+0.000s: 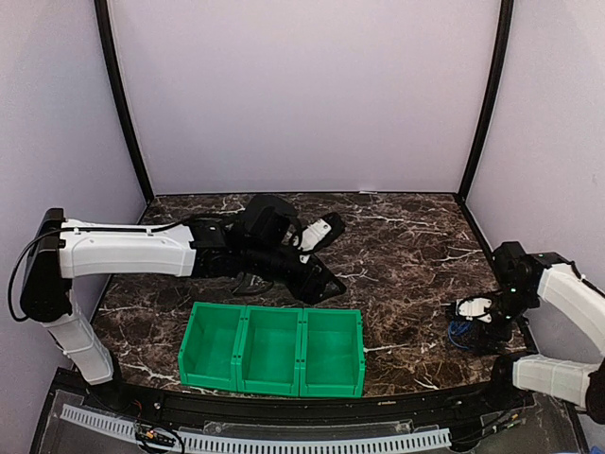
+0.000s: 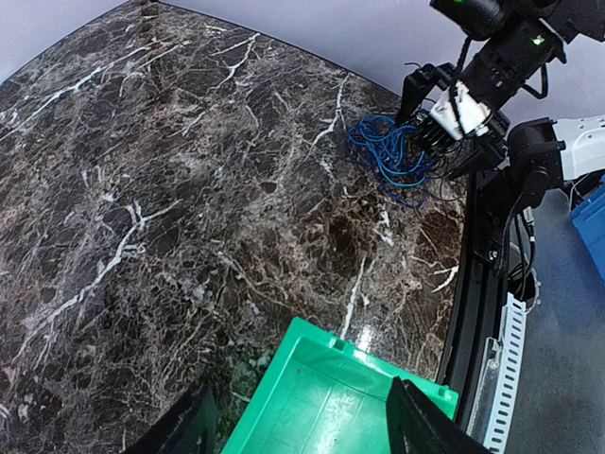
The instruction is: Untangle the cables
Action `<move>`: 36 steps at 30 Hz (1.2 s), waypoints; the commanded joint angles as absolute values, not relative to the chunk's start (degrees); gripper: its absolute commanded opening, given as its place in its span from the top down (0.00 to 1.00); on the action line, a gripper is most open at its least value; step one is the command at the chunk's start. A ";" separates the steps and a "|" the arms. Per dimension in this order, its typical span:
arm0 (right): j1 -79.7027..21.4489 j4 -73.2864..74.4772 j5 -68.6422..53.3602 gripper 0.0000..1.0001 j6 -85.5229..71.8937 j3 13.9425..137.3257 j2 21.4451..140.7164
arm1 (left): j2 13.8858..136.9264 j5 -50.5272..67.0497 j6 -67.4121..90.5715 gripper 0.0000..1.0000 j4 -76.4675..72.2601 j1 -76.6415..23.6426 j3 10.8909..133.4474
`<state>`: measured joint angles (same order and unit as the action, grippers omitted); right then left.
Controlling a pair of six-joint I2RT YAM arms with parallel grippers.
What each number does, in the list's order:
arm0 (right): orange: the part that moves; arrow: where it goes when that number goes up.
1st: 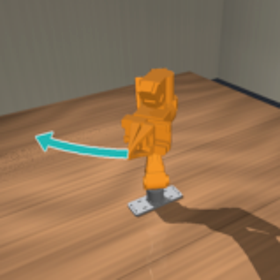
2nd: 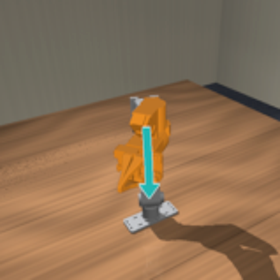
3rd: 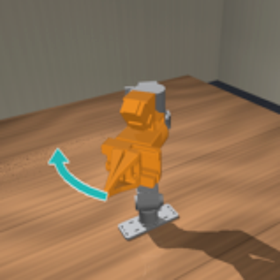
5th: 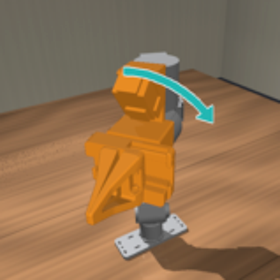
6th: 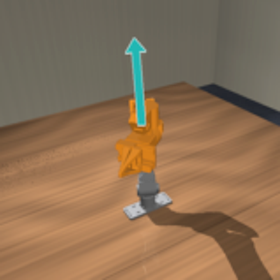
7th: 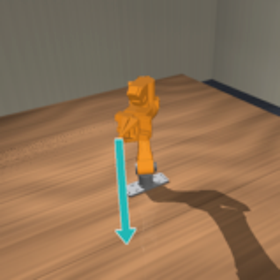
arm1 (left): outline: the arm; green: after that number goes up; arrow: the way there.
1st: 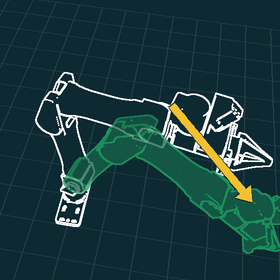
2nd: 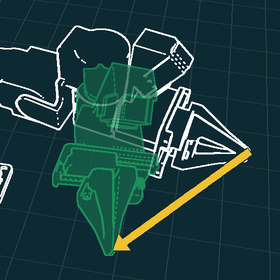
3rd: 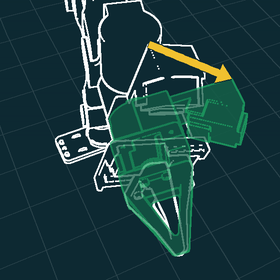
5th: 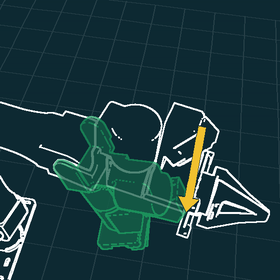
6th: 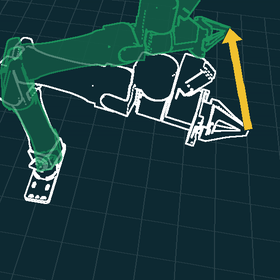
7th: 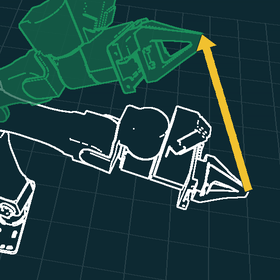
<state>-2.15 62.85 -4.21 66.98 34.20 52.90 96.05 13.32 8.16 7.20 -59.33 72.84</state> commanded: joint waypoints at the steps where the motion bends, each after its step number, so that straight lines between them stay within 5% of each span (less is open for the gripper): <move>1: -2.29 54.29 2.83 0.07 65.16 31.78 56.79 | 95.83 15.16 9.26 0.35 4.76 -60.67 75.36; 4: -2.42 52.02 1.34 0.19 63.79 32.82 61.06 | 95.56 14.32 9.91 0.35 4.03 -60.94 75.04; 12: -9.30 51.67 -10.75 0.71 56.61 43.15 73.18 | 92.54 9.96 10.80 0.35 2.74 -61.24 73.24; 20: -16.54 56.26 -31.40 0.81 51.64 55.68 76.88 | 92.98 7.49 9.64 0.34 2.91 -61.20 73.19; 22: -16.37 54.69 -30.81 0.76 51.05 56.03 78.22 | 94.12 7.89 9.28 0.34 3.07 -61.25 74.00; 27: -12.56 49.87 -28.12 0.40 48.53 55.93 80.98 | 97.04 8.52 9.49 0.34 2.11 -61.25 75.31; 30: -11.47 51.76 -30.01 0.04 48.11 59.55 80.77 | 99.14 9.25 10.92 0.34 1.08 -61.26 76.64; 36: -14.54 53.53 -31.39 0.06 47.46 63.49 77.74 | 101.93 9.15 13.97 0.35 -1.13 -61.26 77.96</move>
